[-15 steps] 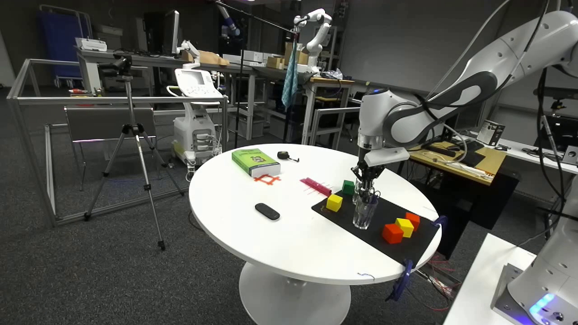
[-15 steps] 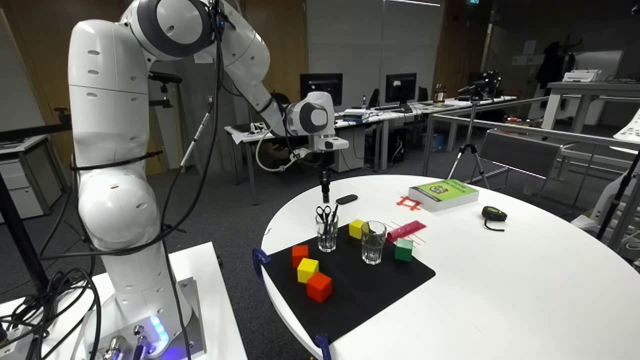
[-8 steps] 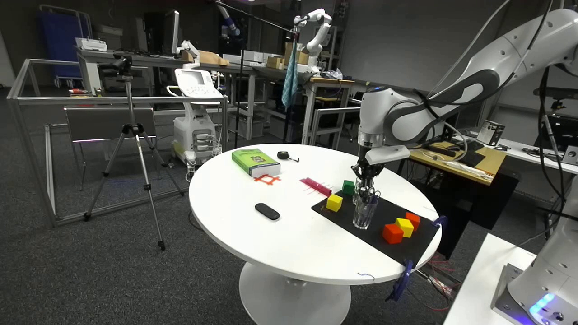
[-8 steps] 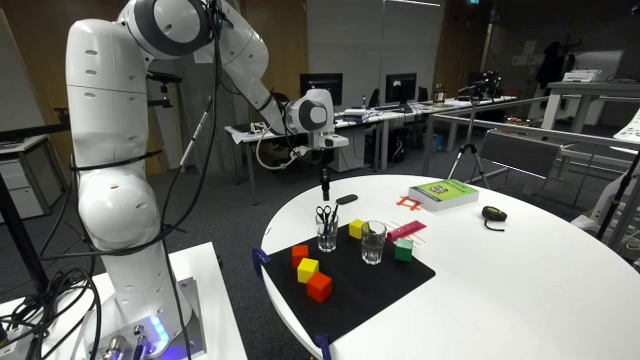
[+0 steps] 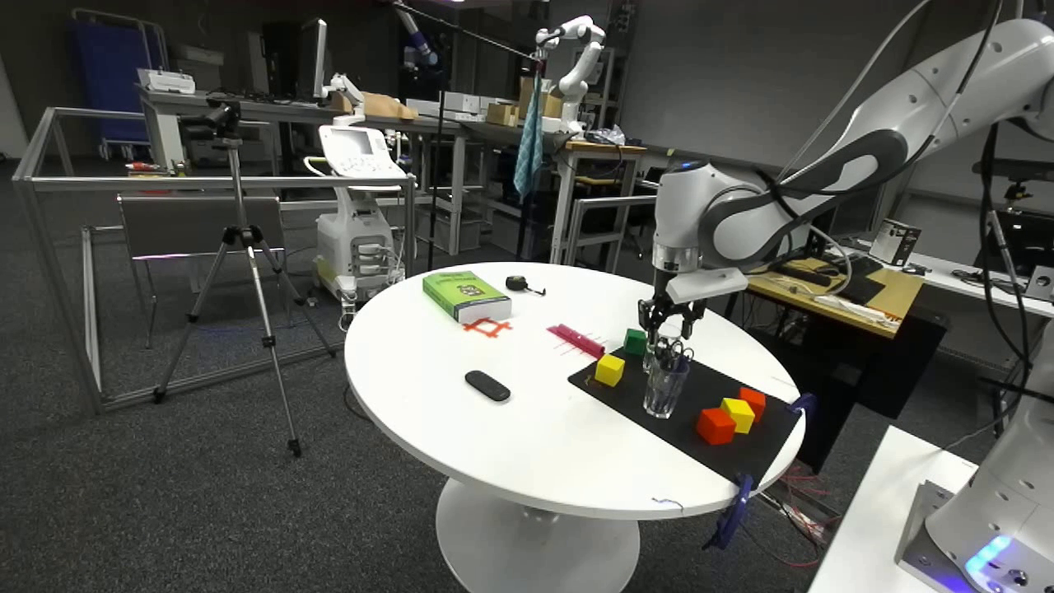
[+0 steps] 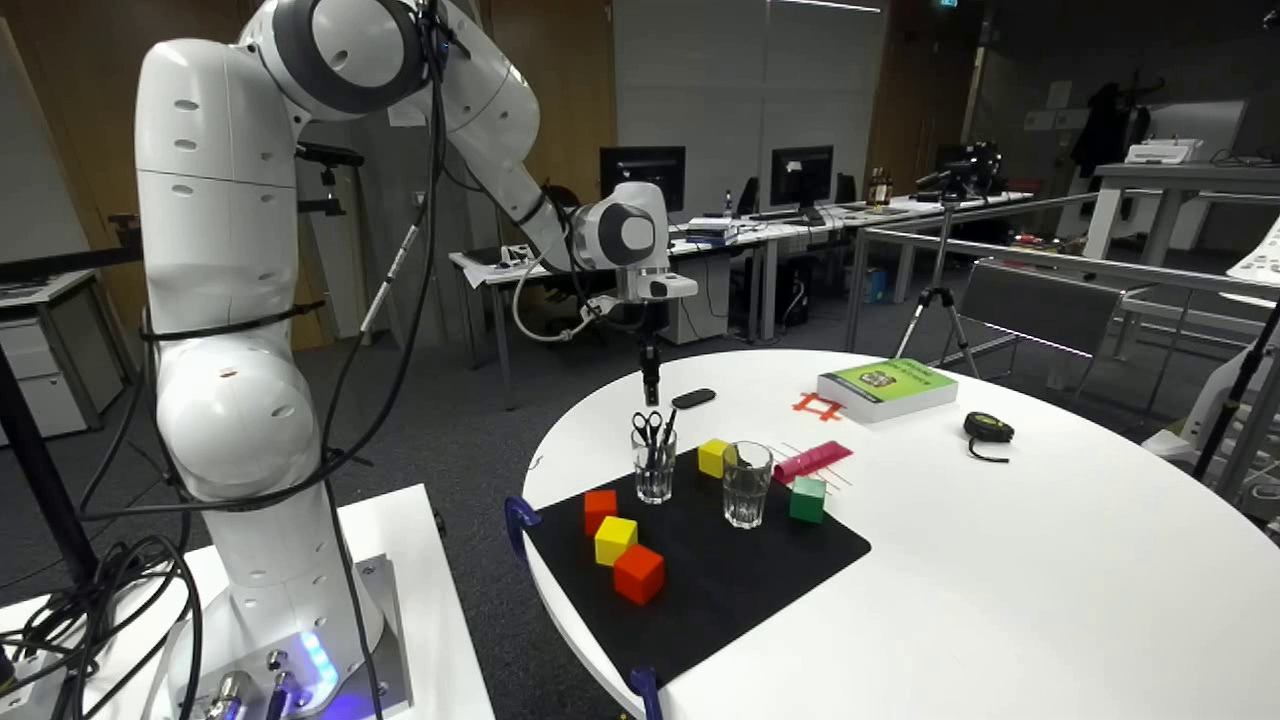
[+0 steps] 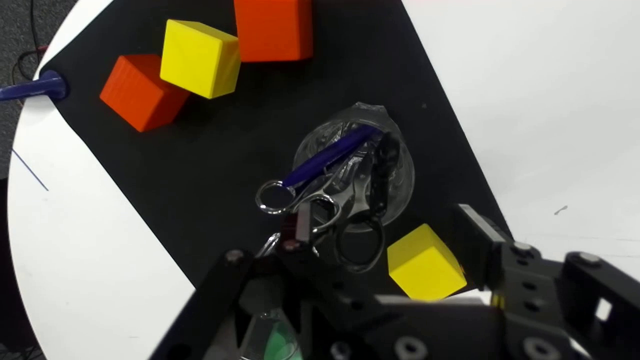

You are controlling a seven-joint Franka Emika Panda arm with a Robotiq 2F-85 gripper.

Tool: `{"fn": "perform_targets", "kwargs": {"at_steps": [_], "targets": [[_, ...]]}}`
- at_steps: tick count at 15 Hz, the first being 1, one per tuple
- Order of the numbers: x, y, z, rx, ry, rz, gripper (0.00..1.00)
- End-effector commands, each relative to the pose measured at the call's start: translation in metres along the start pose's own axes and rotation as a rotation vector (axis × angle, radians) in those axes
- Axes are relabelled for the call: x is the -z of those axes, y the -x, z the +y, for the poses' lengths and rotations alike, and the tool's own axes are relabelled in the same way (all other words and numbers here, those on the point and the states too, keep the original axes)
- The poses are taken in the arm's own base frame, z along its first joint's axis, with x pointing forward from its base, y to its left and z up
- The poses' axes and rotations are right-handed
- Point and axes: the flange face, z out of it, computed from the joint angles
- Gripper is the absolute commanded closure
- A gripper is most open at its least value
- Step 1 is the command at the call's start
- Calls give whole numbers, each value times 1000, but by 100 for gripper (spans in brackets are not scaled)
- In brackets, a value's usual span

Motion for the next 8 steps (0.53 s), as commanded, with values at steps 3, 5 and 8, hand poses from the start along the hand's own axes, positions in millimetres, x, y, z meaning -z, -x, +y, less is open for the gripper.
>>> {"fn": "perform_targets", "kwargs": {"at_steps": [3, 5, 8], "targets": [[-10, -1, 5, 11, 32, -59, 0], [-15, 0, 5, 13, 45, -73, 8], [-20, -1, 6, 14, 58, -81, 24]]}}
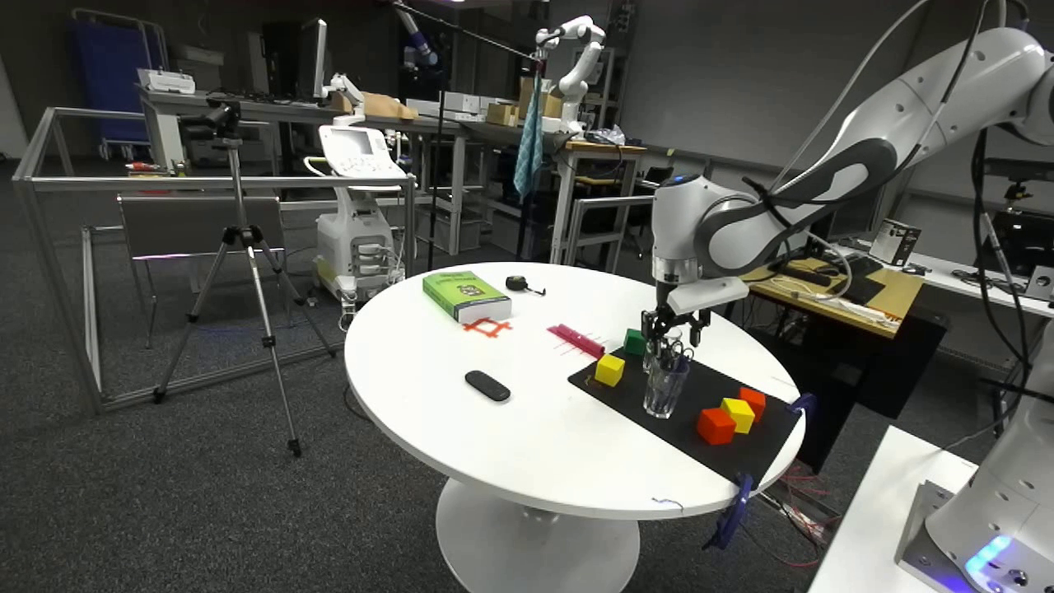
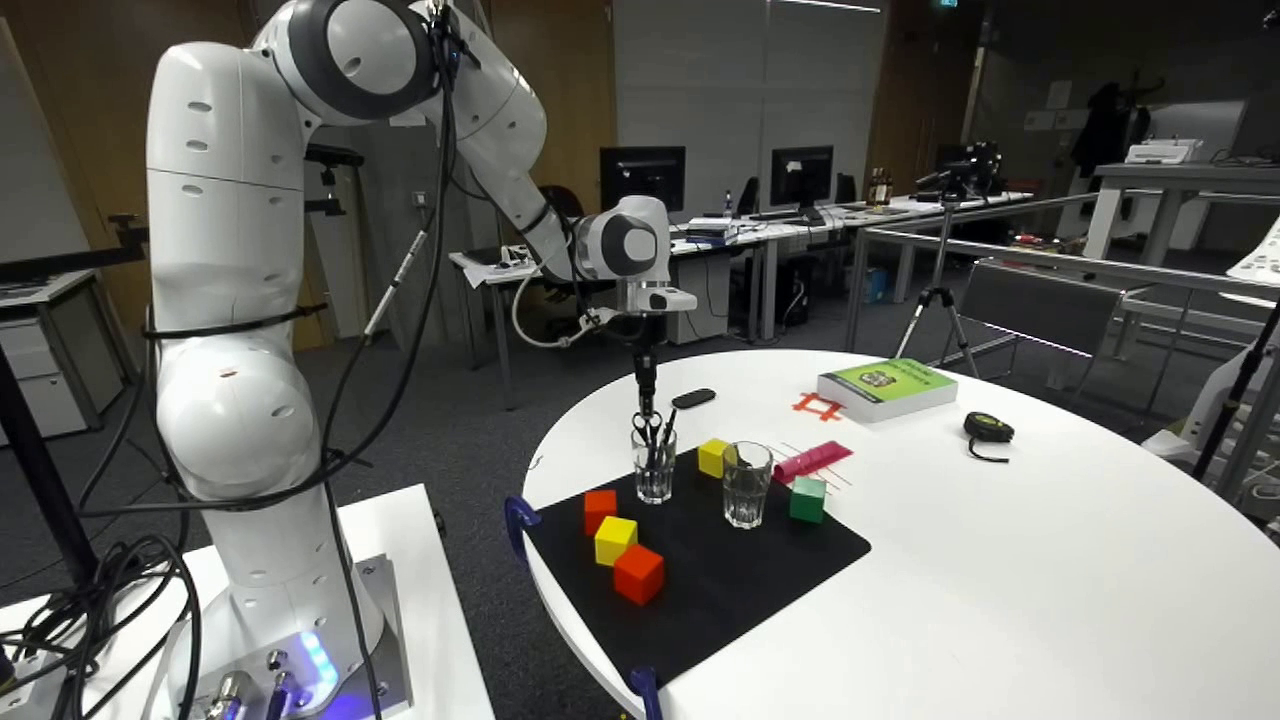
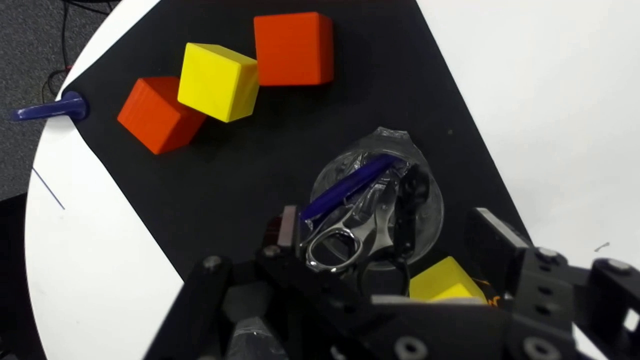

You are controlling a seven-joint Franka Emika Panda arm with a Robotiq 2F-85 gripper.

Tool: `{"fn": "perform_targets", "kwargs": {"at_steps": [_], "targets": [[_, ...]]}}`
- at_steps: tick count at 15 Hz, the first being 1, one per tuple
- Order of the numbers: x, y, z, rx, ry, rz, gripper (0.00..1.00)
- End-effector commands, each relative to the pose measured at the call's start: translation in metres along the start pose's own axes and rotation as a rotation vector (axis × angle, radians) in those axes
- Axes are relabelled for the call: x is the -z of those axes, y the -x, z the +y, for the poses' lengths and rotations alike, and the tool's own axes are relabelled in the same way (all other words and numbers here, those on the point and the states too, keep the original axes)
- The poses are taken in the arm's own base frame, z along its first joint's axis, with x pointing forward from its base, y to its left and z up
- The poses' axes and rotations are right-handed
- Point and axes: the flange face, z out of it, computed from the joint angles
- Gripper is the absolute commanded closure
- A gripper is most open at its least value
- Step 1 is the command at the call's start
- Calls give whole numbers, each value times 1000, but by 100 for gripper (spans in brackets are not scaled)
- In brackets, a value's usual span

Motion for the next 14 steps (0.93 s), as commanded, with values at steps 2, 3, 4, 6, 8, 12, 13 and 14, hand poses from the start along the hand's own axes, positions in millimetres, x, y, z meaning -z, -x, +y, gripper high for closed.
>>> {"fn": "perform_targets", "kwargs": {"at_steps": [2, 3, 4, 6, 8, 12, 13, 14], "targets": [[-2, -4, 6, 12, 14, -33, 44], [-3, -4, 7, 11, 15, -33, 51], [-3, -4, 7, 10, 16, -35, 60], [-4, -5, 8, 10, 15, -38, 76], [-4, -5, 9, 12, 15, -39, 92], [-3, -6, 9, 14, 11, -42, 100], [-3, -6, 9, 14, 11, -42, 98], [-3, -6, 9, 16, 12, -41, 98]]}}
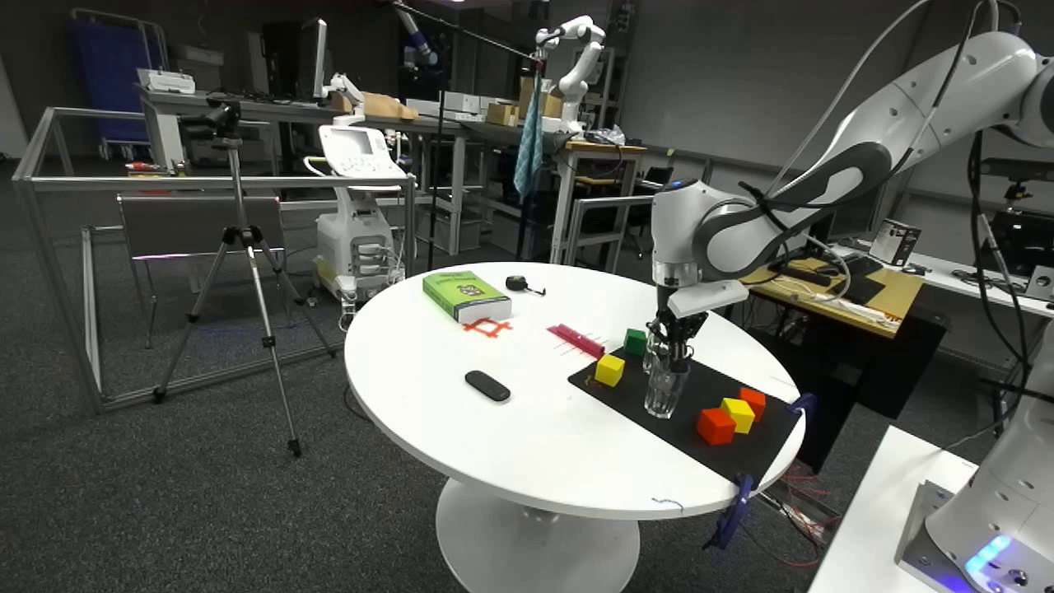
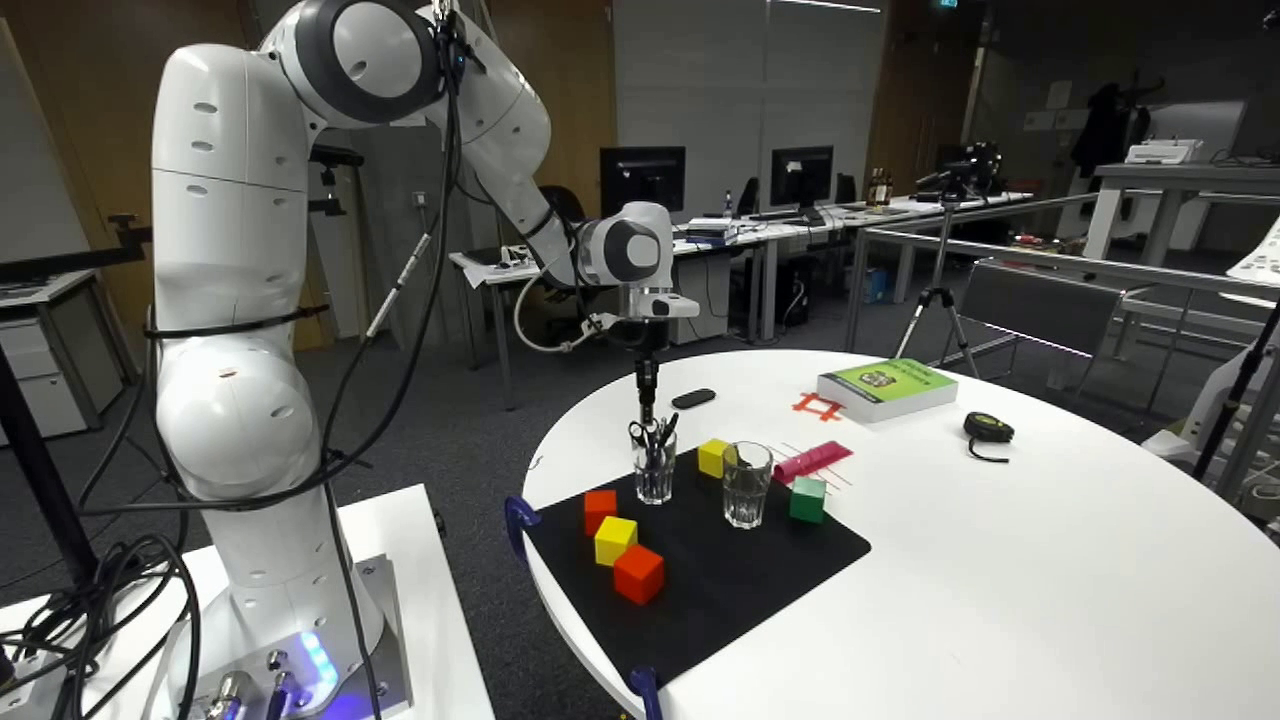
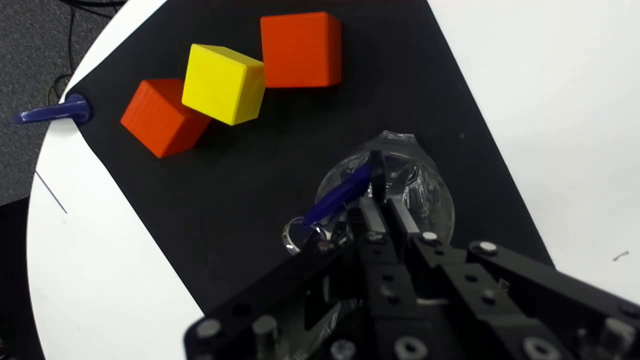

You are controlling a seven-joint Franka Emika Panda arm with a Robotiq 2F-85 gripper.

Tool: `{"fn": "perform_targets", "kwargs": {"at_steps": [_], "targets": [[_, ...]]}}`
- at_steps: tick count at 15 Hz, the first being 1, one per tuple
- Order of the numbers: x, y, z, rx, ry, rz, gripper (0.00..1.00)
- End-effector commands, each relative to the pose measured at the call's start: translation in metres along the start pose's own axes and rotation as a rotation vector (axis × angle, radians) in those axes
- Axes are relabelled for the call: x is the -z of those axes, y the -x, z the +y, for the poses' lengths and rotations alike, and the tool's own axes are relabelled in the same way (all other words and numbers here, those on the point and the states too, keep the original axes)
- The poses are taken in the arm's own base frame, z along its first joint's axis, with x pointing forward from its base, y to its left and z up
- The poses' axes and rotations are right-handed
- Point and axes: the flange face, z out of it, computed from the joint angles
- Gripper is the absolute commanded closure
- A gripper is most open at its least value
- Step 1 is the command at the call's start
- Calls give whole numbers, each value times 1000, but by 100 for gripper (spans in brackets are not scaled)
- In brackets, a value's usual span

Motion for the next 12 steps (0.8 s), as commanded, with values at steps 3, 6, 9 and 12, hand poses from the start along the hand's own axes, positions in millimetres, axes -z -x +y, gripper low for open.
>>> {"fn": "perform_targets", "kwargs": {"at_steps": [3, 6, 9, 12], "targets": [[10, -2, 7, 19, -3, -21, 98], [20, -1, 8, 29, -13, -8, 98], [38, -1, 10, 44, -39, 12, 98], [62, 1, 14, 54, -77, 35, 98]]}}
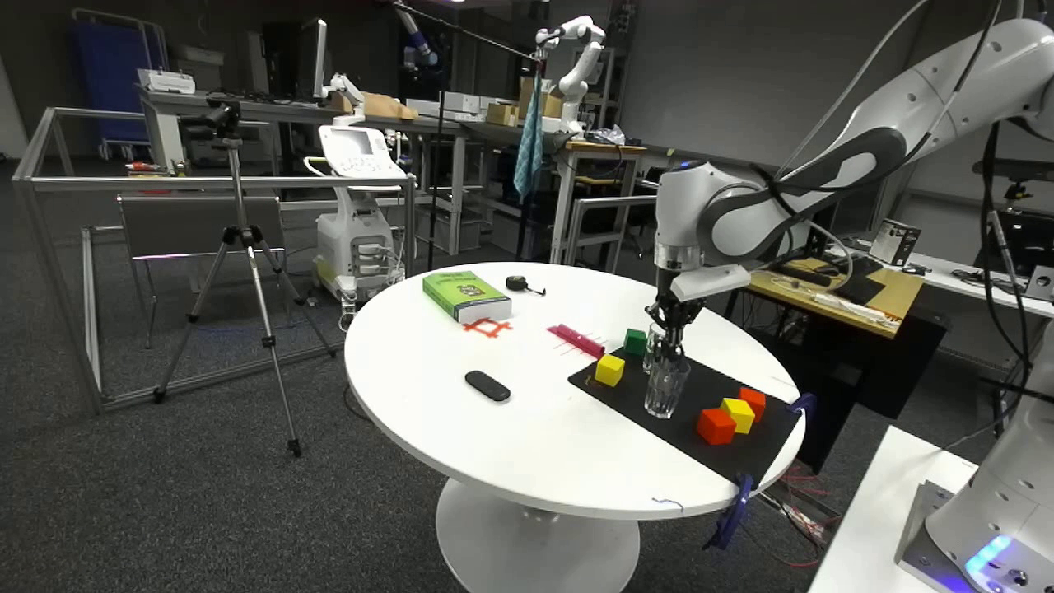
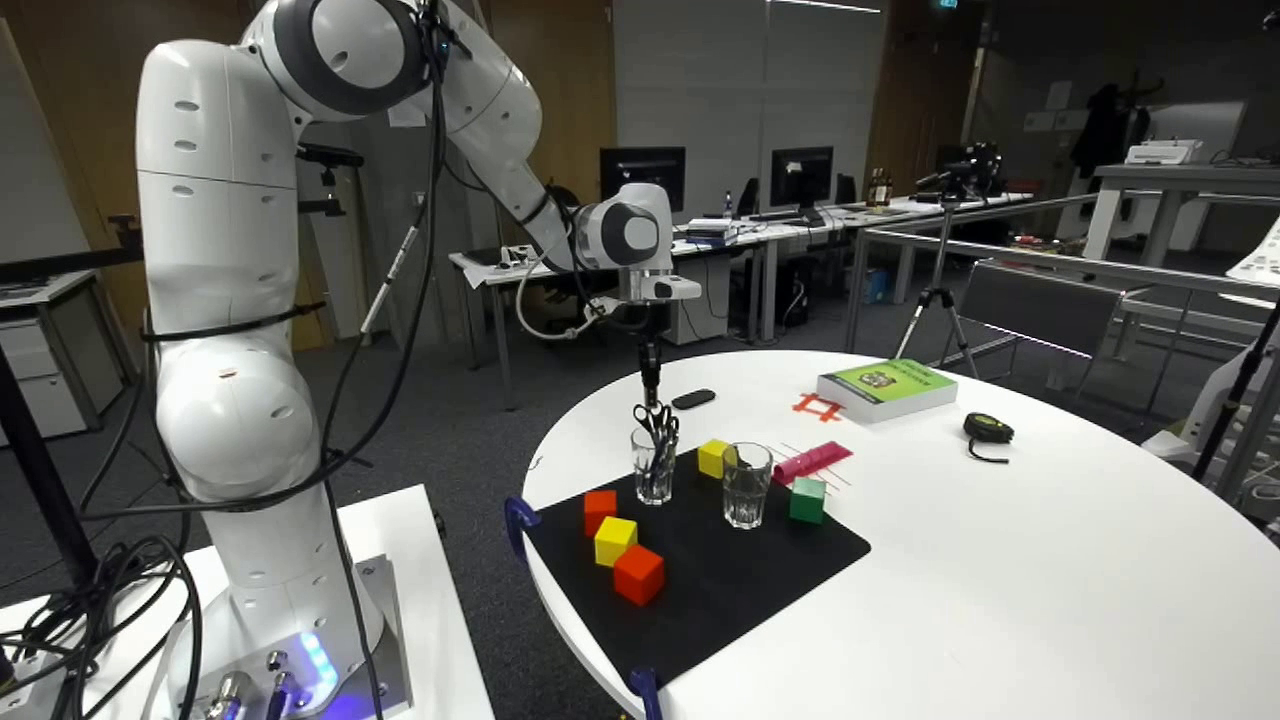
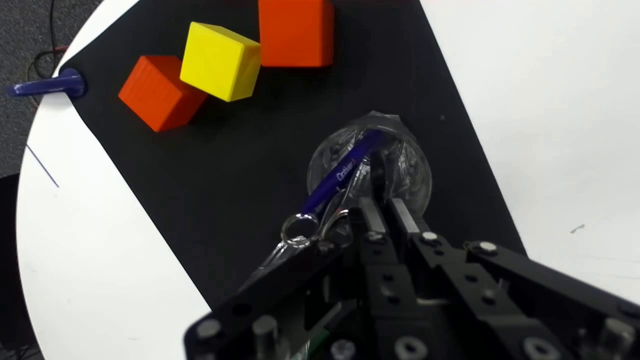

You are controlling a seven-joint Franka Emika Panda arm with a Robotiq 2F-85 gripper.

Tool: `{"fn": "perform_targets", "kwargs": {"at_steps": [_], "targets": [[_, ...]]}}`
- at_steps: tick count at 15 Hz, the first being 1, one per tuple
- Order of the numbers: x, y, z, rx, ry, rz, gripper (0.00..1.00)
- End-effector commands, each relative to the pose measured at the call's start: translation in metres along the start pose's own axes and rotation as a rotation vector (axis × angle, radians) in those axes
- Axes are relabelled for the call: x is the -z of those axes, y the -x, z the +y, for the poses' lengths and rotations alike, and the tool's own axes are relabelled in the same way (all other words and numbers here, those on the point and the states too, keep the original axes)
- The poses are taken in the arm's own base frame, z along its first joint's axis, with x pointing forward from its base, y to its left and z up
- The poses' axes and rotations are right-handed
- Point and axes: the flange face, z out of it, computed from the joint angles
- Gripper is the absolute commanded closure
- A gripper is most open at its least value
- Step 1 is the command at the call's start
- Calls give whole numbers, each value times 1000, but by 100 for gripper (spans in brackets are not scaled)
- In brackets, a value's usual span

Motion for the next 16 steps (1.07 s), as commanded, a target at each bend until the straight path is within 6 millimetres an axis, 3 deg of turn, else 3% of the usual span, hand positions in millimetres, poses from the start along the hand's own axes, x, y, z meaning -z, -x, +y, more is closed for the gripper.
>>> {"fn": "perform_targets", "kwargs": {"at_steps": [1, 9, 16], "targets": [[44, 4, 11, 24, -59, 2, 98], [117, 14, 37, 40, -194, 20, 98], [148, 13, 73, 9, -222, 34, 98]]}}
